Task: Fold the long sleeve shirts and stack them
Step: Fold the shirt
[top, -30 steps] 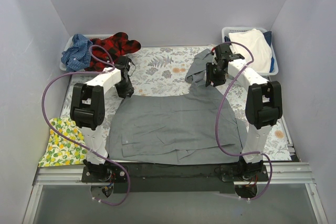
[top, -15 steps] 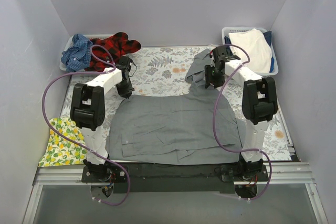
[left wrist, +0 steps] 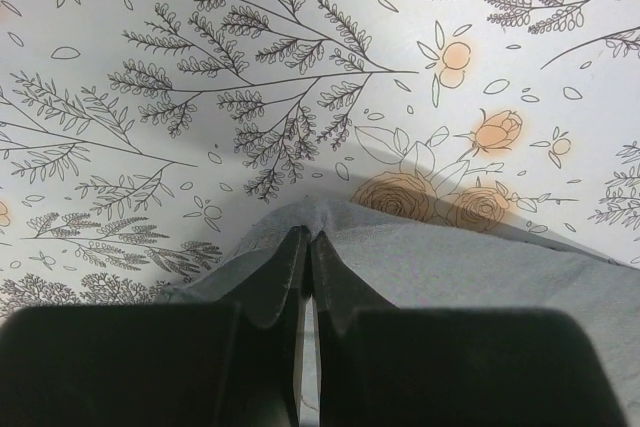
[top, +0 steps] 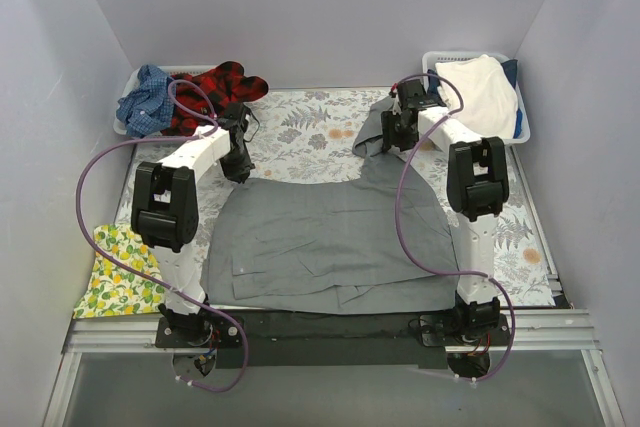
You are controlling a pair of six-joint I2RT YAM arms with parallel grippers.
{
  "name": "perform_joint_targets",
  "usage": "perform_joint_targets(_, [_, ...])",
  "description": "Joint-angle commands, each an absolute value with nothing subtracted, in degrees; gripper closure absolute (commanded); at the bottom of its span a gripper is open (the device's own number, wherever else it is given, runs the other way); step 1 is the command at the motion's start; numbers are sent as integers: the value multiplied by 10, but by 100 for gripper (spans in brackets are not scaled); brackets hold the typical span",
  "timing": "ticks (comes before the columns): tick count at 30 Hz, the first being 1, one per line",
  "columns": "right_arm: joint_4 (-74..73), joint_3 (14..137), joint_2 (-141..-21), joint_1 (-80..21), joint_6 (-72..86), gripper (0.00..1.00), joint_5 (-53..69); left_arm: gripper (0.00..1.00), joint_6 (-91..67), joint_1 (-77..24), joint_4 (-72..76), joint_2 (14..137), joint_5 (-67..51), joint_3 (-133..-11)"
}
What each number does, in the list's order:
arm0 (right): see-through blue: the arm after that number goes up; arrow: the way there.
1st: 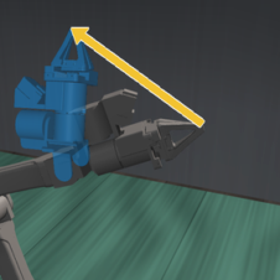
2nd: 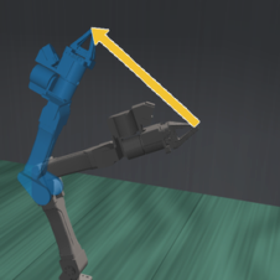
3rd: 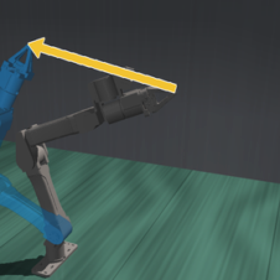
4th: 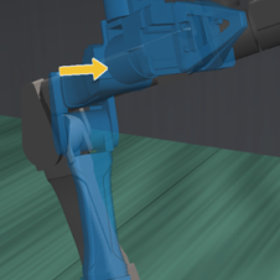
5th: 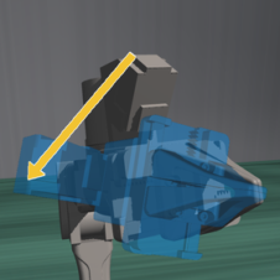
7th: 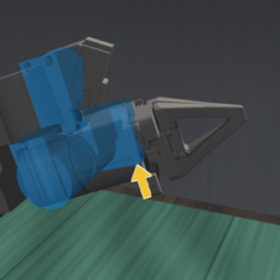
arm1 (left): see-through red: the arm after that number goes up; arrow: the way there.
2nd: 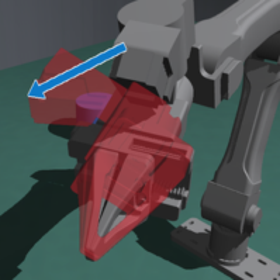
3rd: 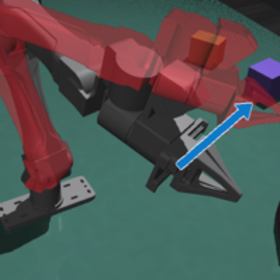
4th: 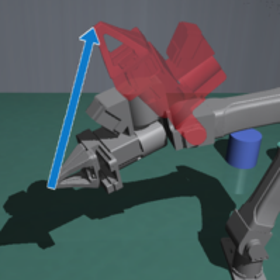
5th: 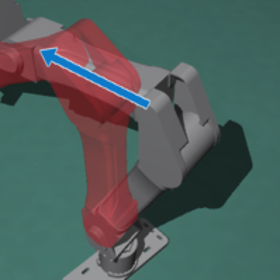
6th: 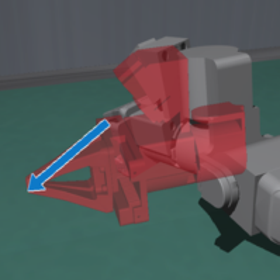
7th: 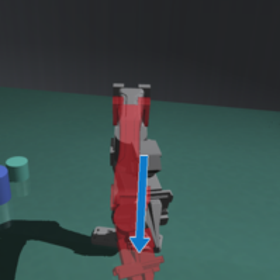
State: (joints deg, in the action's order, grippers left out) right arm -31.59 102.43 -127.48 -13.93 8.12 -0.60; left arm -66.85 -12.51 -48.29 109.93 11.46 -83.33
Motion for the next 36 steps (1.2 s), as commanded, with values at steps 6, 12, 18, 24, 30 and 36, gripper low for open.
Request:
perform_joint_targets(6, [-299, 1033, -1303, -140, 67, 49, 69, 100, -659, -127, -492, 1058, 127, -870])
perform_joint_targets(12, [-299, 1005, -1278, -139, 74, 99, 72, 100, -656, -127, -495, 1057, 133, -877])
perform_joint_targets(18, [-299, 1002, -1231, -138, 83, 99, 25, 100, -662, -127, -492, 1056, 145, -881])
perform_joint_targets(24, [-304, 1039, -1182, -136, 90, 99, 33, 100, -662, -127, -493, 1050, 160, -884])
perform_joint_targets(30, [-330, 1024, -1133, -136, 95, 99, 62, 100, -663, -127, -494, 1049, 169, -892])
perform_joint_targets(36, [-330, 934, -1043, -136, 102, 99, 82, 100, -663, -127, -496, 1042, 177, -889])
